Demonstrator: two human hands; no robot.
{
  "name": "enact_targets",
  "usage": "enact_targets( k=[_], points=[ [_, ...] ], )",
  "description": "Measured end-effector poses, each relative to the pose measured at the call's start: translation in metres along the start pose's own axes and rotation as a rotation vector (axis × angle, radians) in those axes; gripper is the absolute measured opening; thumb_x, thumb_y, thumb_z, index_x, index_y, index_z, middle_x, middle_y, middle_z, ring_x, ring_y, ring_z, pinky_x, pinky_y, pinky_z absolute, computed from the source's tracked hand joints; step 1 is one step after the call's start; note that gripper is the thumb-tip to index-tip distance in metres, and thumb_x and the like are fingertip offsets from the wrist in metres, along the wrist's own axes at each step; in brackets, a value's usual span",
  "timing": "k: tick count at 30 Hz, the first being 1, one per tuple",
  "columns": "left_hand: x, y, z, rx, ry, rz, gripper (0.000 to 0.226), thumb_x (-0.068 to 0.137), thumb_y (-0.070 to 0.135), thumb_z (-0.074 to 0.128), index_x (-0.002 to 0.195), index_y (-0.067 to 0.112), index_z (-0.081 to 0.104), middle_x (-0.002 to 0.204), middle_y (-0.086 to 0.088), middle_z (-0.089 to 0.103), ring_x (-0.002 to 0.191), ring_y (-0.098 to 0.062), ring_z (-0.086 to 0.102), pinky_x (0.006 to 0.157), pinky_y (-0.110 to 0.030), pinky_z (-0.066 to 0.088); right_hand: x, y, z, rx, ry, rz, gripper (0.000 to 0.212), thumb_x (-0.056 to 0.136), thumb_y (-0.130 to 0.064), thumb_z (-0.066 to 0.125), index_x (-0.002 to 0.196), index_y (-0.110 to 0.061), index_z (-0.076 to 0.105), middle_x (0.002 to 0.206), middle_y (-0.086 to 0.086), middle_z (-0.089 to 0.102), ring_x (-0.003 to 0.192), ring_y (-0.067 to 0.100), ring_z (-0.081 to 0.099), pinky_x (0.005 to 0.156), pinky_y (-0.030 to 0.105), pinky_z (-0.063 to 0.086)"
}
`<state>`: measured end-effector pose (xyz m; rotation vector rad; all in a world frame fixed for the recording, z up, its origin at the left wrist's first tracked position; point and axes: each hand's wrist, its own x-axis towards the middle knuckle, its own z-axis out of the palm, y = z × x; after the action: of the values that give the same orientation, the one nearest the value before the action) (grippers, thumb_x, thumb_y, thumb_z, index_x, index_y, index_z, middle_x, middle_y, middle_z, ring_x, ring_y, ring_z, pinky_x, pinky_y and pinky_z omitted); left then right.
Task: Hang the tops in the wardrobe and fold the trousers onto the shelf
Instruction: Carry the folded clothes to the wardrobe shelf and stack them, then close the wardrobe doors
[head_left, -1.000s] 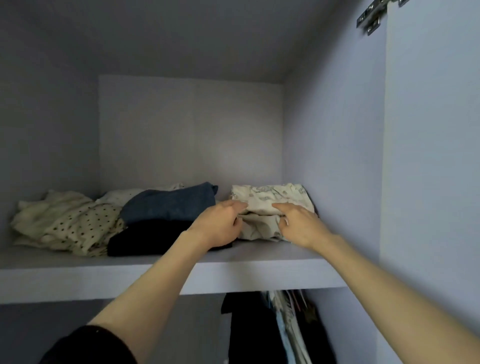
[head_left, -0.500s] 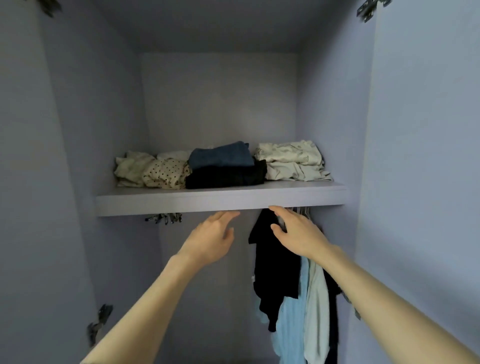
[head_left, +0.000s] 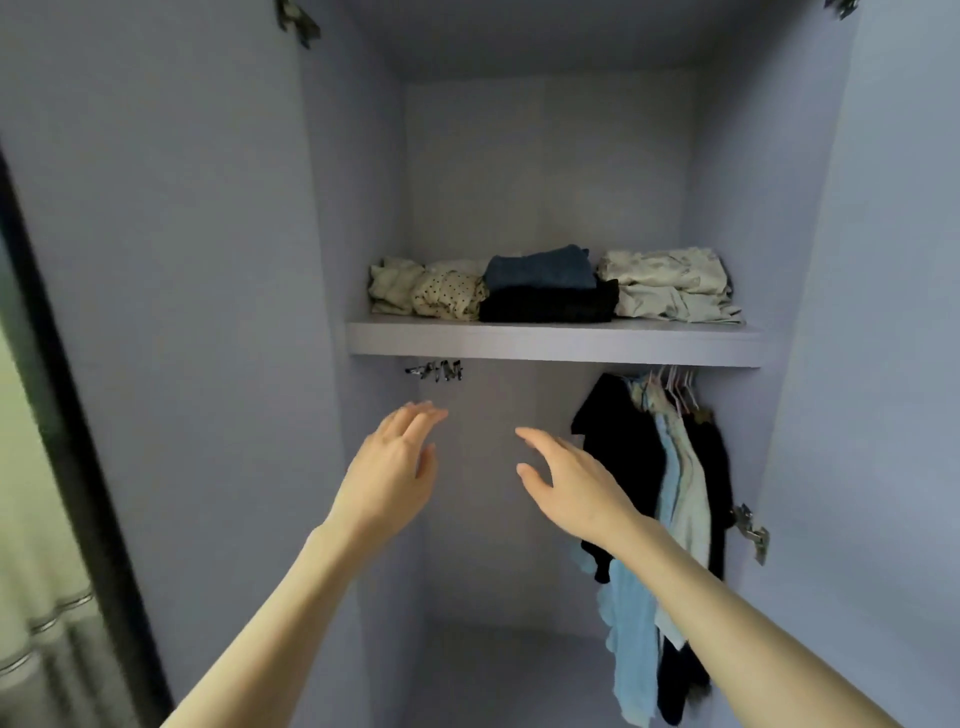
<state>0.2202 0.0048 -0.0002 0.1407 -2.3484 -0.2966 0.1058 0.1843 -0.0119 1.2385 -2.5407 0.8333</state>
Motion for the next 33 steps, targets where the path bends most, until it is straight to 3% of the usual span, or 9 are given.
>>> enact_targets(
  k=[6, 10, 14, 17, 24, 26, 28, 30, 33],
  points=[
    [-0.046, -0.033, -0.081, 0.267, 0.292, 0.078, 0.05, 0.079, -0.011, 0.055, 0.127, 0.003, 0.054, 0.143, -0.018, 0.042, 0.138, -0.037, 0.03, 0.109, -0.053, 0.032, -0.003, -0.078, 0.049, 0.062, -0.104, -0.123, 0.049, 0.099, -0.037, 0.039, 0.146, -0.032, 0.026, 0.15, -0.007, 0.034, 0.135, 0.015, 0.036, 0.104, 0.031, 0.034],
    [-0.07, -0.084, -0.136, 0.467, 0.452, -0.043, 0.07, 0.079, -0.003, 0.057, 0.144, 0.007, 0.032, 0.154, -0.02, 0.015, 0.143, -0.037, 0.007, 0.115, -0.054, 0.011, 0.013, -0.154, 0.093, 0.159, -0.144, -0.217, 0.048, 0.099, -0.035, 0.039, 0.146, -0.03, 0.028, 0.151, -0.009, 0.032, 0.137, 0.013, 0.031, 0.109, 0.031, 0.029],
    [-0.076, -0.133, -0.168, 0.415, 0.389, -0.286, 0.076, 0.091, 0.011, 0.051, 0.149, 0.003, 0.003, 0.155, -0.016, -0.009, 0.144, -0.032, -0.009, 0.117, -0.045, -0.002, 0.03, -0.22, 0.127, 0.177, -0.172, -0.284, 0.051, 0.099, -0.035, 0.041, 0.146, -0.027, 0.026, 0.152, -0.01, 0.029, 0.136, 0.012, 0.033, 0.109, 0.03, 0.029],
    [-0.077, -0.158, -0.175, 0.284, 0.257, -0.321, 0.07, 0.096, 0.012, 0.04, 0.147, 0.0, -0.007, 0.157, -0.017, -0.005, 0.146, -0.027, -0.005, 0.119, -0.042, 0.003, 0.036, -0.246, 0.145, 0.198, -0.208, -0.306, 0.053, 0.099, -0.037, 0.041, 0.148, -0.029, 0.022, 0.153, -0.01, 0.025, 0.139, 0.013, 0.028, 0.111, 0.037, 0.031],
    [-0.08, -0.171, -0.168, 0.152, 0.283, -0.125, 0.057, 0.099, 0.008, 0.034, 0.148, -0.002, 0.007, 0.156, -0.016, 0.016, 0.144, -0.025, 0.017, 0.116, -0.03, 0.014, 0.035, -0.236, 0.146, 0.271, -0.085, -0.304, 0.053, 0.099, -0.032, 0.043, 0.148, -0.029, 0.023, 0.154, -0.014, 0.023, 0.137, 0.007, 0.031, 0.112, 0.031, 0.03],
    [-0.08, -0.168, -0.164, 0.128, 0.293, -0.019, 0.055, 0.098, 0.006, 0.034, 0.147, -0.002, 0.01, 0.154, -0.014, 0.017, 0.142, -0.02, 0.02, 0.113, -0.02, 0.012, 0.026, -0.224, 0.135, 0.263, 0.034, -0.323, 0.055, 0.099, -0.03, 0.044, 0.149, -0.028, 0.022, 0.154, -0.015, 0.02, 0.139, 0.005, 0.028, 0.111, 0.026, 0.03],
    [-0.077, -0.162, -0.162, 0.105, 0.289, 0.104, 0.055, 0.097, 0.008, 0.032, 0.147, -0.003, 0.011, 0.152, -0.01, 0.015, 0.14, -0.013, 0.017, 0.112, -0.013, 0.01, 0.019, -0.215, 0.12, 0.145, 0.248, -0.424, 0.053, 0.097, -0.029, 0.046, 0.147, -0.019, 0.03, 0.152, -0.011, 0.024, 0.133, 0.009, 0.041, 0.1, 0.025, 0.042],
    [-0.068, -0.153, -0.154, 0.095, 0.256, 0.226, 0.053, 0.098, 0.011, 0.03, 0.147, 0.001, 0.01, 0.152, -0.007, 0.016, 0.142, -0.014, 0.014, 0.115, -0.018, 0.014, 0.013, -0.203, 0.108, 0.001, 0.39, -0.551, 0.054, 0.093, -0.03, 0.046, 0.142, -0.008, 0.039, 0.149, 0.0, 0.032, 0.122, 0.019, 0.054, 0.087, 0.026, 0.051],
    [-0.048, -0.137, -0.137, 0.119, 0.189, 0.366, 0.057, 0.095, 0.001, 0.035, 0.147, 0.007, 0.013, 0.153, -0.004, 0.02, 0.144, -0.021, 0.017, 0.115, -0.032, 0.022, 0.006, -0.185, 0.103, -0.074, 0.445, -0.614, 0.053, 0.092, -0.028, 0.05, 0.137, -0.001, 0.043, 0.148, 0.011, 0.035, 0.126, 0.022, 0.051, 0.091, 0.026, 0.049]
  ],
)
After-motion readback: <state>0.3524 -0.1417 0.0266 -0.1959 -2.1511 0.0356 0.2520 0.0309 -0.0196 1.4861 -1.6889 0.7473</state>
